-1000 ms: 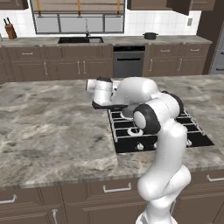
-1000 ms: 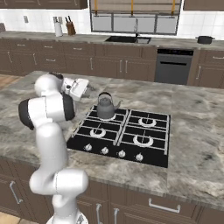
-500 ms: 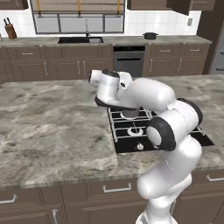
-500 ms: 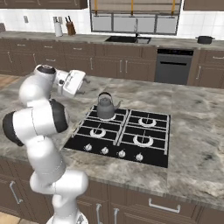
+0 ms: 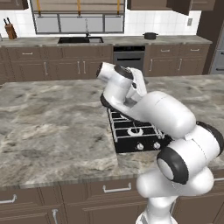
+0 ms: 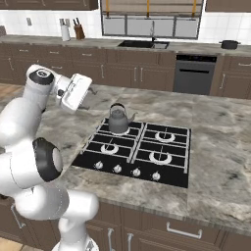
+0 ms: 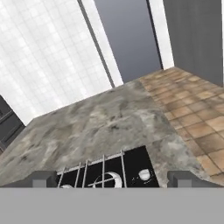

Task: Pick the kettle from the cabinet and place it on a stove burner. Then pick the pot from the counter and place it on another stove burner. Finally, turn both burners on.

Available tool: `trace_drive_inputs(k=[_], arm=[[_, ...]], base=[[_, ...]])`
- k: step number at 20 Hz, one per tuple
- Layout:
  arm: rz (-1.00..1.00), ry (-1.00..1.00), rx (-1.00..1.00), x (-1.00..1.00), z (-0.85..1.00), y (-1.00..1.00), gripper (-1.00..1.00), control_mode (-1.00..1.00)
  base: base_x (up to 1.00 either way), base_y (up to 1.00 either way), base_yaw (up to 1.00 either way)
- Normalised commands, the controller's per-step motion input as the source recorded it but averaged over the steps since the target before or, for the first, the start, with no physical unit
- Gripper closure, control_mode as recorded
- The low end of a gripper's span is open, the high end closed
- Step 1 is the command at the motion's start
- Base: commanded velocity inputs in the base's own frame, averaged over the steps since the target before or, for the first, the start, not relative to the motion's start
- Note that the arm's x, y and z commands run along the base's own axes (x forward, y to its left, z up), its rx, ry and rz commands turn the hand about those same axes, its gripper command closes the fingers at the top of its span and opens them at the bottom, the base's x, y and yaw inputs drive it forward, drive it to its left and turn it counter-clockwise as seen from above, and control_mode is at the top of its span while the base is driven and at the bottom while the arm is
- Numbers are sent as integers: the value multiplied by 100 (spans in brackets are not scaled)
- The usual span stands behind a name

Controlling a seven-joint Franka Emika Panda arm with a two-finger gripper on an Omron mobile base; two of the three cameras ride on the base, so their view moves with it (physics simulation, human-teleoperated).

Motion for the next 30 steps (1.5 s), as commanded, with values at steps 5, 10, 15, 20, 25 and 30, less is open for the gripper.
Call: trace_drive_inputs(k=[5,10,15,20,25,30], arm=[[1,0,18,-68,-3,-5,-100,-100],[0,-4,15,-85,0,-18,-100,-100],[0,-12,12,-94,0,-21,-100,-100],[0,-12,8,-82,0,-10,-100,-100],[0,-7,4,-49,-3,-8,-100,-100],[0,-5,0,-13,0,0,-100,-100]], base=[[0,0,0],[0,0,0],[0,0,0],[0,0,0],[0,0,0],[0,0,0]])
